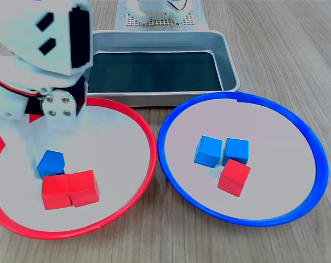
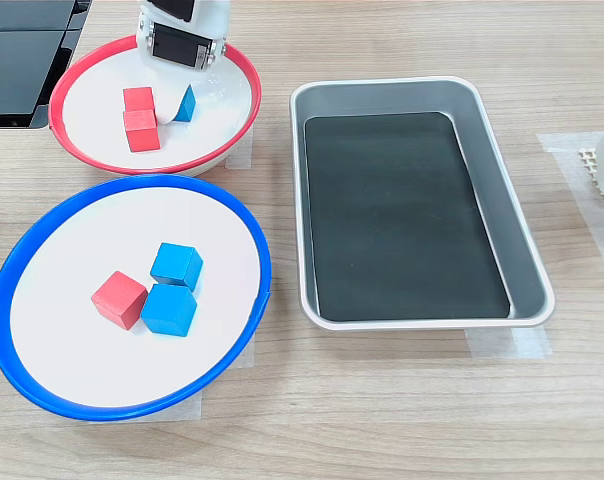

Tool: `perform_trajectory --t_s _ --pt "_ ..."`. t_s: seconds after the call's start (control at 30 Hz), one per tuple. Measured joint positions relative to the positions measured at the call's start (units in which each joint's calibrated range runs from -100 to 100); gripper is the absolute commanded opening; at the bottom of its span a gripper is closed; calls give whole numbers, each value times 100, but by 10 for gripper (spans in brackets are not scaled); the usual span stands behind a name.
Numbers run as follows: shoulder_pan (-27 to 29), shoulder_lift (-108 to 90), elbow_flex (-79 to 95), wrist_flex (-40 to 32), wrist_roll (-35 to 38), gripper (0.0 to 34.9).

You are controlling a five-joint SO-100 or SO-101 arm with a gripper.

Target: Relocate any misplaced blocks to their matching dishes.

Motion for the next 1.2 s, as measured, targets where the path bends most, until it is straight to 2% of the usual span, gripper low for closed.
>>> perform_trajectory --t_s 0.2,0.73,0.97,1.07,1.13,1.17,1.2 --pt "-35 0 91 0 5 129" --pt "-9 -34 318 -57 34 102" --pt "-9 -85 399 -16 34 101" --pt "-9 -128 445 -16 34 78" --pt "-9 -128 445 -16 34 37" --pt "-9 -128 445 0 34 6" --pt "-9 -128 445 8 34 4"
